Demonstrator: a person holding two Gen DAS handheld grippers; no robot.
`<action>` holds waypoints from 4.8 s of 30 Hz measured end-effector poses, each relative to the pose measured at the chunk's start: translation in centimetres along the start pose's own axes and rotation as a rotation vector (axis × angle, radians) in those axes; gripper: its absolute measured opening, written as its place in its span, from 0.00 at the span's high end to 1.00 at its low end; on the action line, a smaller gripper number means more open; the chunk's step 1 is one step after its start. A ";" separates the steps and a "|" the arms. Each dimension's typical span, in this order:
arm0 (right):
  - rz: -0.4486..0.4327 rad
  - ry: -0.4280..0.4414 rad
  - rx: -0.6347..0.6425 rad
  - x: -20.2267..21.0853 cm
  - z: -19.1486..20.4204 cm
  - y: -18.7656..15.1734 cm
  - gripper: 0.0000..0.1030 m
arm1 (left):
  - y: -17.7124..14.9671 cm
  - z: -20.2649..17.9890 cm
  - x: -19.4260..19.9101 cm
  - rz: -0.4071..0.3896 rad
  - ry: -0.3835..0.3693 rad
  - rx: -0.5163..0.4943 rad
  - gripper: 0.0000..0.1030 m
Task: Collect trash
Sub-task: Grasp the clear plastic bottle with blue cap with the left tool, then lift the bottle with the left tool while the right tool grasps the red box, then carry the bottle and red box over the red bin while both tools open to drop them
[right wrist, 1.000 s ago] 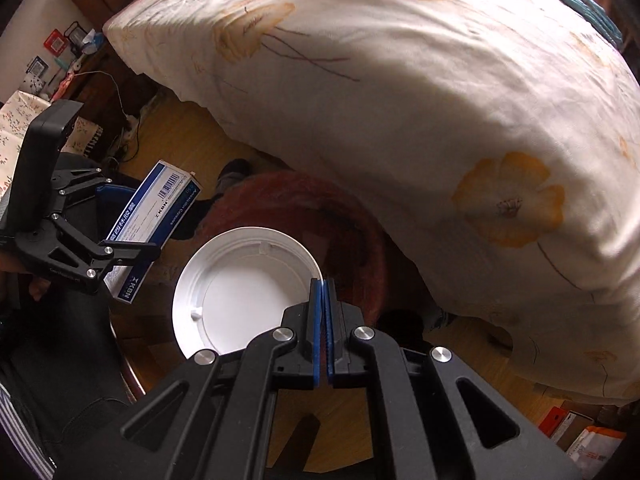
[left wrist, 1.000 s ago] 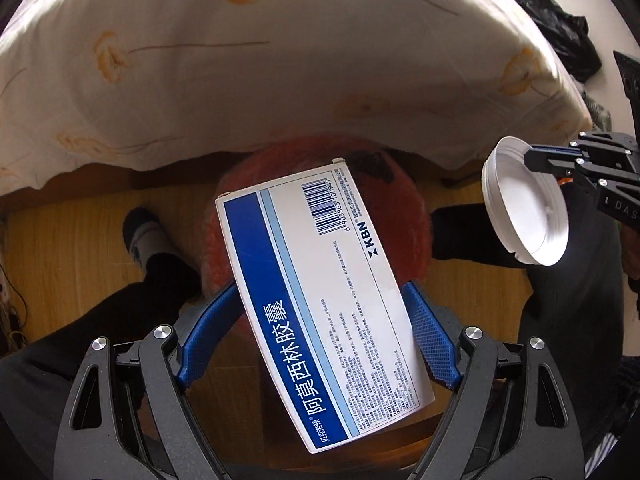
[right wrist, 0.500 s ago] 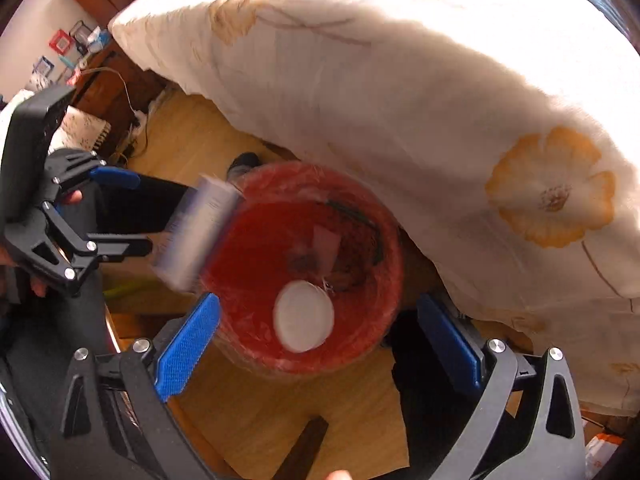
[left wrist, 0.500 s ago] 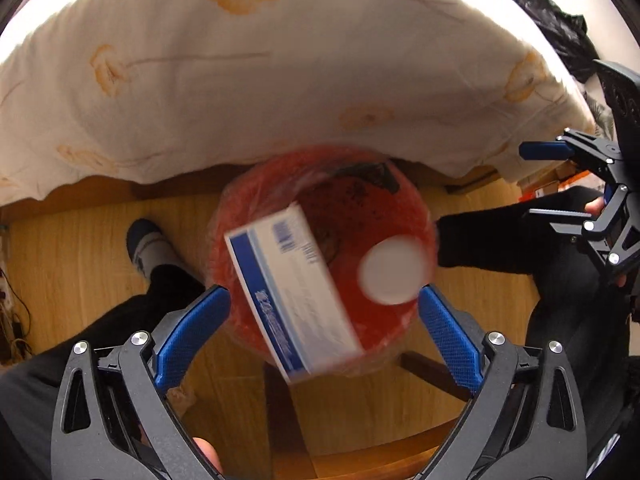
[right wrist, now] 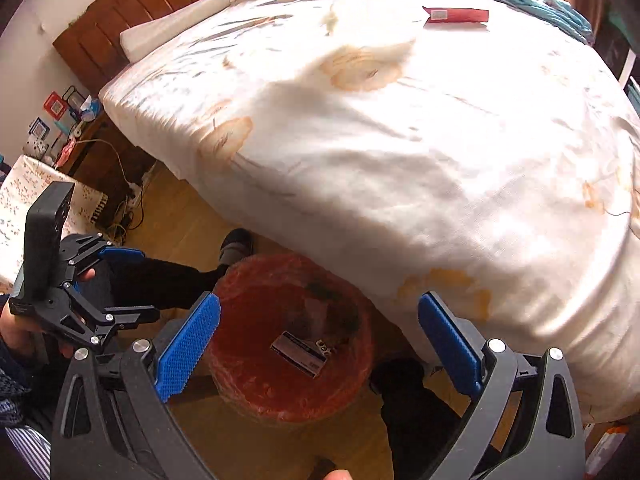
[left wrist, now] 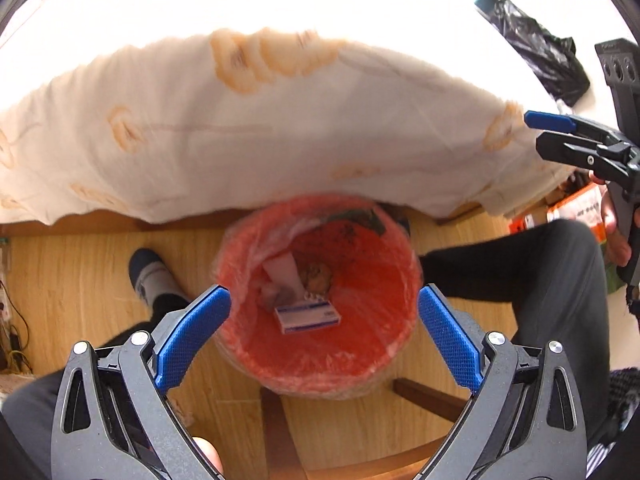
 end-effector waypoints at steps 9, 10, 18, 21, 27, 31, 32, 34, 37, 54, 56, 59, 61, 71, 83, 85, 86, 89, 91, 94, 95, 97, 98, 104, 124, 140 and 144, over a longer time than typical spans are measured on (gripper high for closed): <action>-0.089 -0.052 -0.142 2.5 -5.3 6.5 0.05 | 8.5 2.2 2.9 -0.116 0.037 0.005 0.06; -0.097 -0.061 -0.158 2.6 -5.9 7.2 0.05 | 9.8 2.3 3.2 -0.131 0.042 0.002 0.06; -0.158 -0.155 -0.262 2.3 -10.9 13.0 0.05 | 20.7 4.0 3.1 -0.185 0.080 0.035 0.06; -0.171 -0.167 -0.314 1.6 -12.8 15.3 0.05 | 24.7 4.7 1.8 -0.199 0.080 0.058 0.06; -0.195 -0.216 -0.389 0.1 -16.4 20.0 0.05 | 32.1 5.6 -0.6 -0.251 0.110 0.075 0.06; -0.219 -0.258 -0.409 -0.9 -18.6 23.4 0.05 | 36.2 6.8 -3.4 -0.257 0.131 0.125 0.06; -0.224 -0.261 -0.419 -1.2 -19.1 24.1 0.05 | 37.2 7.1 -4.1 -0.258 0.136 0.130 0.06; -0.233 -0.268 -0.438 -1.7 -20.1 25.7 0.05 | 39.0 7.6 -5.5 -0.265 0.159 0.129 0.06; -0.243 -0.290 -0.467 -2.8 -21.8 27.7 0.05 | 41.2 8.3 -7.8 -0.251 0.177 0.130 0.06; -0.197 -0.367 -0.670 -13.8 -25.4 36.8 0.05 | 44.2 9.6 -13.1 -0.218 0.204 0.058 0.64; -0.176 -0.351 -0.710 -15.2 -25.4 37.1 0.05 | 43.7 9.9 -12.2 -0.229 0.183 0.074 0.64; -0.162 -0.345 -0.741 -16.7 -25.2 37.6 0.05 | 42.6 10.3 -10.7 -0.246 0.155 0.083 0.64; -0.150 -0.355 -0.744 -17.8 -25.1 38.0 0.05 | 41.8 10.5 -9.9 -0.246 0.152 0.061 0.64; -0.097 -0.344 -0.669 -18.9 -24.9 39.3 0.55 | 38.2 12.2 -4.1 -0.291 0.170 0.040 0.64; -0.256 -0.241 -0.422 -3.1 -19.3 37.1 0.58 | 34.4 8.3 4.4 -0.379 0.125 -0.014 0.64; -0.285 -0.221 -0.376 -0.5 -17.6 35.7 0.58 | 33.5 7.3 5.7 -0.381 0.096 -0.009 0.64; -0.298 -0.218 -0.349 0.7 -16.7 35.0 0.58 | 33.0 6.8 6.4 -0.385 0.081 -0.005 0.64; -0.325 -0.183 -0.288 4.2 -13.9 32.5 0.58 | 31.2 5.1 8.7 -0.400 0.067 -0.016 0.64; -0.343 -0.168 -0.241 6.5 -11.8 30.3 0.58 | 29.8 4.1 10.2 -0.411 0.060 -0.023 0.64; -0.361 -0.145 -0.180 9.1 -8.8 27.0 0.59 | 27.5 2.7 12.1 -0.425 0.051 -0.039 0.64; -0.364 -0.137 -0.168 9.8 -7.8 25.8 0.59 | 26.6 2.3 12.7 -0.429 0.046 -0.041 0.64; -0.371 -0.113 -0.152 11.1 -5.9 23.5 0.59 | 24.8 1.7 13.7 -0.436 0.035 -0.041 0.64; -0.374 -0.106 -0.141 11.6 -5.0 22.4 0.59 | 24.0 1.5 14.1 -0.435 0.028 -0.039 0.64; -0.372 -0.057 -0.088 13.8 -0.3 15.9 0.59 | 18.5 0.3 15.0 -0.408 -0.006 -0.044 0.64; -0.159 -0.004 -0.036 8.7 5.9 1.1 0.59 | 5.1 0.2 10.0 -0.233 -0.037 -0.005 0.64; 0.086 -0.005 0.027 0.7 6.9 -5.7 0.59 | -0.8 -0.1 2.3 -0.013 -0.066 0.025 0.64; 0.144 -0.008 0.032 -1.2 6.9 -7.1 0.59 | -1.9 0.0 0.2 0.042 -0.075 0.037 0.64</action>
Point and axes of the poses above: each gripper's, at about its wrist camera, not at the fingertips, and x roughly against the way its jaws point, z to its left, y to its top, the point moved 6 cm from there along -x, roughly the way its jaws point, and after that the axes turned 7 degrees about -z, right-handed, at the moved point
